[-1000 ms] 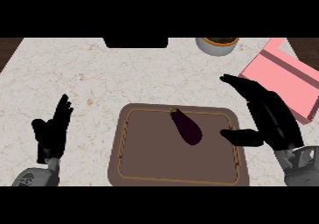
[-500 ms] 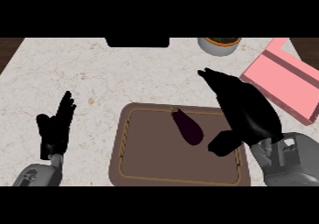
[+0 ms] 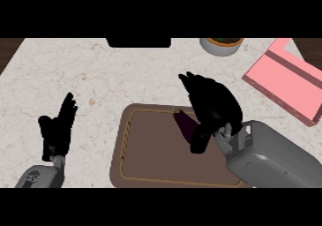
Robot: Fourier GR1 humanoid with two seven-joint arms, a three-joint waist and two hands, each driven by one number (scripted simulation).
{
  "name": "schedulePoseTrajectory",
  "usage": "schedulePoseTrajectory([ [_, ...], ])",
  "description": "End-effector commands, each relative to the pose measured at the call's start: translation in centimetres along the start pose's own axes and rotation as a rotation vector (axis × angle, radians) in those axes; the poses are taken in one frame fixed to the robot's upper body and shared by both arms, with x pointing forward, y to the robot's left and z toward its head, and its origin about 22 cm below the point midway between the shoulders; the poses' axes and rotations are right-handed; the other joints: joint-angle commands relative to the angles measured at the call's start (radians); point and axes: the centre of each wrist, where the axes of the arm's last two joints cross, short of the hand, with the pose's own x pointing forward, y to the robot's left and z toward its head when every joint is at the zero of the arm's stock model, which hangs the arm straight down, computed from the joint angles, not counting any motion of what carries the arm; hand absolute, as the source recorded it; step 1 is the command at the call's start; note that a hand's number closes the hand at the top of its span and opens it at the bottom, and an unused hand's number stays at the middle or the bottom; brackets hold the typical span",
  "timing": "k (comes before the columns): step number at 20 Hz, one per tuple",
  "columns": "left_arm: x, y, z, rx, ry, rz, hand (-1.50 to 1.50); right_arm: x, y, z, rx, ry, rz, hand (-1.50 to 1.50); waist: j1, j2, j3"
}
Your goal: Pick the eggplant from the tray and place it in the cardboard box
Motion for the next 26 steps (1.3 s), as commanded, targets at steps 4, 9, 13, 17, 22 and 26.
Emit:
schedulePoseTrajectory([
  [4, -0.1, 0.6, 0.7, 0.017, 0.009, -0.007, 0.0, 4.5, 1.0, -0.2, 0.1, 0.159, 0.086, -1.5, -0.001, -0.004, 0.0],
  [9, 0.4, 1.9, 1.0, 0.019, -0.005, 0.002, 0.0, 4.6, 2.6, -1.4, 0.101, 0.17, 0.05, -1.5, 0.0, -0.003, 0.001],
  [13, -0.5, 0.2, 0.7, 0.006, 0.004, 0.013, 0.0, 6.5, 3.1, -1.1, 0.109, 0.205, 0.105, -1.5, -0.006, -0.003, 0.0],
  [17, 0.1, 0.3, -0.3, 0.007, -0.011, 0.0, 0.0, 6.4, 5.3, -3.0, 0.121, 0.222, 0.116, -1.5, -0.005, 0.001, 0.001],
  [22, -1.1, -0.4, 0.7, 0.009, 0.001, 0.003, 0.0, 5.0, 5.3, -2.3, 0.111, 0.245, 0.116, -1.5, -0.014, -0.002, 0.001],
  [26, 0.4, 1.2, -0.3, 0.014, 0.0, -0.002, 0.0, 6.9, 5.4, -4.7, 0.136, 0.283, 0.103, -1.5, -0.002, 0.001, 0.001],
])
